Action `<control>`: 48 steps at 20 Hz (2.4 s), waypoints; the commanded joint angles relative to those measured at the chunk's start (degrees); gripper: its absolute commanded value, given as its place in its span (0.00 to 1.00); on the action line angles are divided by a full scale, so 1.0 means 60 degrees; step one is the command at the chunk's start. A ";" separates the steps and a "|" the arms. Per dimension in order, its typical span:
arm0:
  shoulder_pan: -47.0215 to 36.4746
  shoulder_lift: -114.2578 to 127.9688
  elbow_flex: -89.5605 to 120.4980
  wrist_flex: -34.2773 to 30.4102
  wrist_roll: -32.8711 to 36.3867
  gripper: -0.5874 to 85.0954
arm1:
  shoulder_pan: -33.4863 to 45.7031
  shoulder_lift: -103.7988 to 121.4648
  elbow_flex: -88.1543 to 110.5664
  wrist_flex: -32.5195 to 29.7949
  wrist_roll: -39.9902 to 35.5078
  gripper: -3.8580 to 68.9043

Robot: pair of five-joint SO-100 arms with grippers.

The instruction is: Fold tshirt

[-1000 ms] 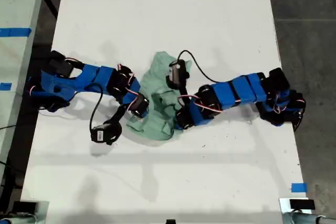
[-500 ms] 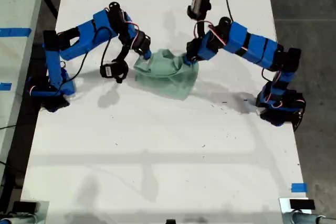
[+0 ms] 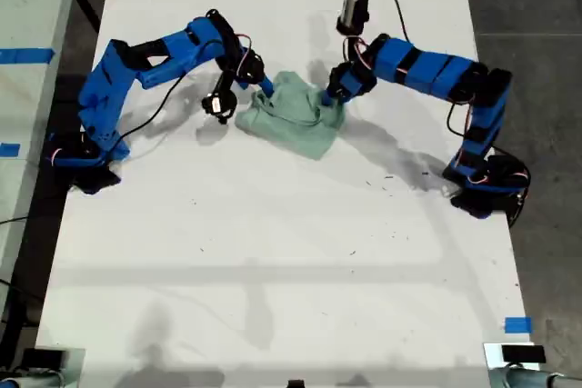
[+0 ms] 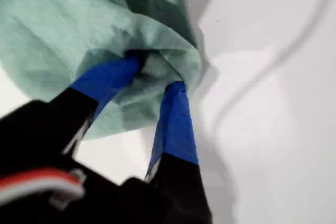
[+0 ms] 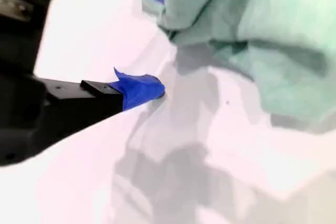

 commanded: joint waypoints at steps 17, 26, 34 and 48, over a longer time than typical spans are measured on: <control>0.3179 0.9917 0.7778 0.0176 -0.2476 0.22 | -0.2827 1.1309 0.6123 0.2549 0.3486 0.41; 0.4277 1.8047 1.7769 -0.1978 -0.6123 0.01 | -0.4600 1.6494 1.1367 0.1421 0.6533 0.11; 0.4307 2.4580 2.1401 0.0586 -0.7573 0.01 | -0.4834 2.0479 1.4854 0.1260 0.8584 0.03; 0.4321 2.4829 2.1416 0.1318 -0.7485 0.07 | -0.3691 2.0522 1.4985 0.0967 0.2725 0.07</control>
